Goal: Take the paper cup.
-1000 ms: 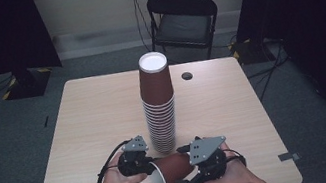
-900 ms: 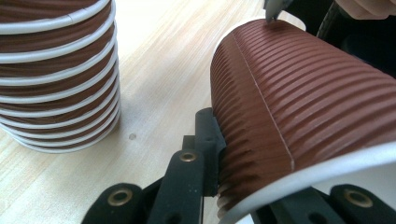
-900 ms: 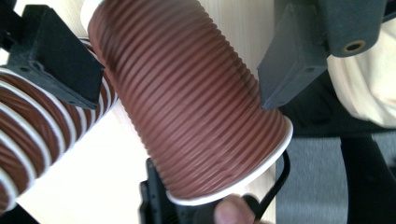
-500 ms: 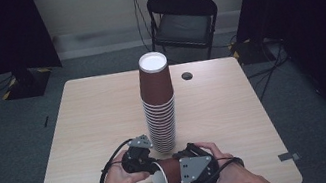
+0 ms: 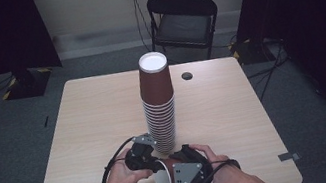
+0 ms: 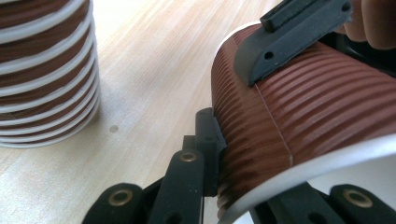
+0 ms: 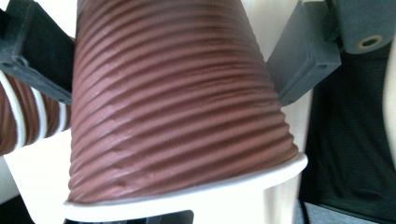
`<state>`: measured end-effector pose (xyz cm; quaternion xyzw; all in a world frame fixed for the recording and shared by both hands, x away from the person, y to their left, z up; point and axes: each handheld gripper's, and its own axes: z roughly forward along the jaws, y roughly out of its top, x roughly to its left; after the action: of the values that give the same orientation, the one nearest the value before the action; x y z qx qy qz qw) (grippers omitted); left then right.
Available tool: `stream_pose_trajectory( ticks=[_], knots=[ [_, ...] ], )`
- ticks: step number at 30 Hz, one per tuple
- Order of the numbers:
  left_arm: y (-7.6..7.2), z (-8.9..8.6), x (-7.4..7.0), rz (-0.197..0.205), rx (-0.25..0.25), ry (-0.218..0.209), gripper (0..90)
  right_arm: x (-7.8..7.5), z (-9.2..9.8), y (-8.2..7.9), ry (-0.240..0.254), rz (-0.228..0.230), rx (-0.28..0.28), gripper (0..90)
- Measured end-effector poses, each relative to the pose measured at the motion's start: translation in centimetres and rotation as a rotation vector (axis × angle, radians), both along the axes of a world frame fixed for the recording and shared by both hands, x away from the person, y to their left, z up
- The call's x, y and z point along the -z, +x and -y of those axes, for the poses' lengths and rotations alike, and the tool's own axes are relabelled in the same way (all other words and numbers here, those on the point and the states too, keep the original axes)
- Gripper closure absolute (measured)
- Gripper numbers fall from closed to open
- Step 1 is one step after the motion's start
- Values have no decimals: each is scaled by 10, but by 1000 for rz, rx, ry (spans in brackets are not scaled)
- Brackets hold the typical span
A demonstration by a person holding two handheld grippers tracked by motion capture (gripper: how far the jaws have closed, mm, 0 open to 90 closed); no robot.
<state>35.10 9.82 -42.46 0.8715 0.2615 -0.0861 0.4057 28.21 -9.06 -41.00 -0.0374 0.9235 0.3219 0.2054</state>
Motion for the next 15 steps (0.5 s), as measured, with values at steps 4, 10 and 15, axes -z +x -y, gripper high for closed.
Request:
stream_pose_trajectory(
  ticks=[4,10,15],
  knots=[
    [2,1,0,0,-15,2,860,4,-1,3,10,17,18,83],
    [-1,8,-5,3,-5,18,864,7,-4,4,0,18,16,91],
    [-1,10,-5,7,6,28,862,8,-9,2,-12,13,21,100]
  ],
)
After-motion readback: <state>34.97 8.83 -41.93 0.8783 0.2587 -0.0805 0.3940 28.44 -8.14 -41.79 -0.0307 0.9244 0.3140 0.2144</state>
